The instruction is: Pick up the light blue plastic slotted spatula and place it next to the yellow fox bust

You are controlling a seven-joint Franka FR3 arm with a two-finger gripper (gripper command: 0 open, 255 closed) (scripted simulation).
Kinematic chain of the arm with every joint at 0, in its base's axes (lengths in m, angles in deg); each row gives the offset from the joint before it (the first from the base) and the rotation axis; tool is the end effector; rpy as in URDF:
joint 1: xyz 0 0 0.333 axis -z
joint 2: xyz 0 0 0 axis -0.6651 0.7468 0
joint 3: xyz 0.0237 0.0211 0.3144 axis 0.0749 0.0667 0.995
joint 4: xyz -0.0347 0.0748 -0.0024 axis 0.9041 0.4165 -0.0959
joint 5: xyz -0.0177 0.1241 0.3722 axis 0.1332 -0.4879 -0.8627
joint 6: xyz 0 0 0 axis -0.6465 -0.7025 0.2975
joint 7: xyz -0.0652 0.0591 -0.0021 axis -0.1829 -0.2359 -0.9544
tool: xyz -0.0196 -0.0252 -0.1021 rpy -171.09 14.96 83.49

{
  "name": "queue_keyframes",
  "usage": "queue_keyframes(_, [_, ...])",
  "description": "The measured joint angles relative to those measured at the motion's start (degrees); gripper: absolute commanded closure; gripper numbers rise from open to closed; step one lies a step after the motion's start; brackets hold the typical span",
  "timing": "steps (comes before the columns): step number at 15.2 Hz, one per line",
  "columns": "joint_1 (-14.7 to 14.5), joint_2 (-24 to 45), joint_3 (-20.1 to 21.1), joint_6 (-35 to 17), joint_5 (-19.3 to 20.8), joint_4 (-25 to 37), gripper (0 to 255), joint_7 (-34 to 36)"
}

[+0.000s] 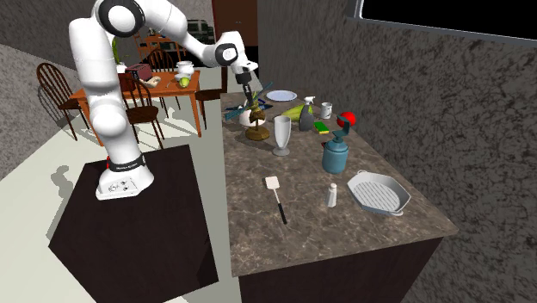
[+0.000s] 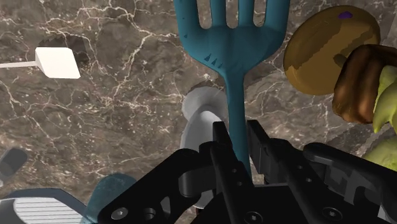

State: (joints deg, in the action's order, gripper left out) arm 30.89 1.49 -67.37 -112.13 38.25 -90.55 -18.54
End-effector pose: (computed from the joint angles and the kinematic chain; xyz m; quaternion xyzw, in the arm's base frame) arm 0.5629 0.1635 0.3873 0.9878 -0.1004 0.1141 0.0326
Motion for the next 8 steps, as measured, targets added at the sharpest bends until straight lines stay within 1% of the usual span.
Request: queue_keyframes(8, [-0.3, 3.5, -0.4, -5.3, 1.9, -2.0, 255, 2.2])
